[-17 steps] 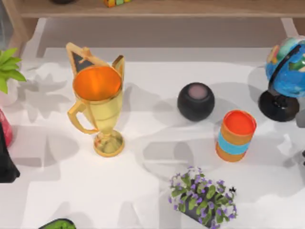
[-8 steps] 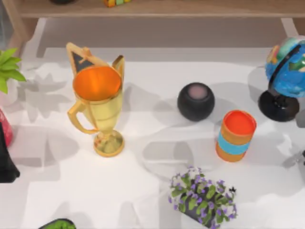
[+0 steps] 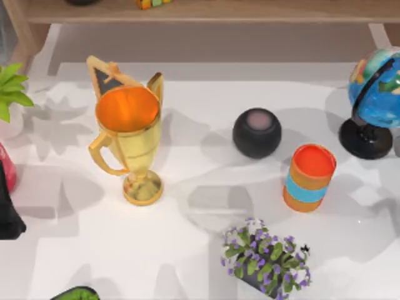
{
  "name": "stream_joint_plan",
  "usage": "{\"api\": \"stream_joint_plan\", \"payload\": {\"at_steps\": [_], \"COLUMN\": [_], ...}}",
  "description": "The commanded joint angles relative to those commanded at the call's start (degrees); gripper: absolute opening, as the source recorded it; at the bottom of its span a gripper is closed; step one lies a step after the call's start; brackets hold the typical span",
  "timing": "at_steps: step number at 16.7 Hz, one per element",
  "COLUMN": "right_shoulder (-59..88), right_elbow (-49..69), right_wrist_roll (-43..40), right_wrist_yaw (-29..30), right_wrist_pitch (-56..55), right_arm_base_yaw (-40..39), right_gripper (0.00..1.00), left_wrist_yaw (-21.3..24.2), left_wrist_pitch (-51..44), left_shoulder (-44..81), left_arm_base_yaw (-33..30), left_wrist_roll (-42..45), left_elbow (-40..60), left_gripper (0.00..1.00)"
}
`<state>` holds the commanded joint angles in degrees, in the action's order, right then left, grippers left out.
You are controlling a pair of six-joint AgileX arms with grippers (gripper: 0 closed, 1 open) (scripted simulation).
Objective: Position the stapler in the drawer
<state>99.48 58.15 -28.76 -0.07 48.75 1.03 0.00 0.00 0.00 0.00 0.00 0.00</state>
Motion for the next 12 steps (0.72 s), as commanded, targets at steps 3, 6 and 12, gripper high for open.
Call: {"api": "stream_joint_plan", "payload": {"at_steps": [3,6,12], "right_shoulder": [-0.4,-0.8,-6.8], "right_elbow": [0.4,0.9,17.1], "right_wrist_roll": [0.0,0.2,1.7], "right_wrist_yaw": [0.0,-0.1,1.0], "right_wrist_pitch": [0.7,1.0,7.4], "right_arm_base_yaw": [0.0,0.3,5.5], "right_gripper": [0.0,0.0,0.0], "left_wrist_yaw": [0.0,0.0,0.0], "left_wrist_pitch": [0.0,0.0,0.0], "left_shoulder": [0.0,0.0,0.0], "left_arm_base_yaw": [0.0,0.0,0.0], "left_wrist_roll": [0.0,0.0,0.0], "left_elbow": [0.0,0.0,0.0], "left_gripper": [1.0,1.0,1.0]}}
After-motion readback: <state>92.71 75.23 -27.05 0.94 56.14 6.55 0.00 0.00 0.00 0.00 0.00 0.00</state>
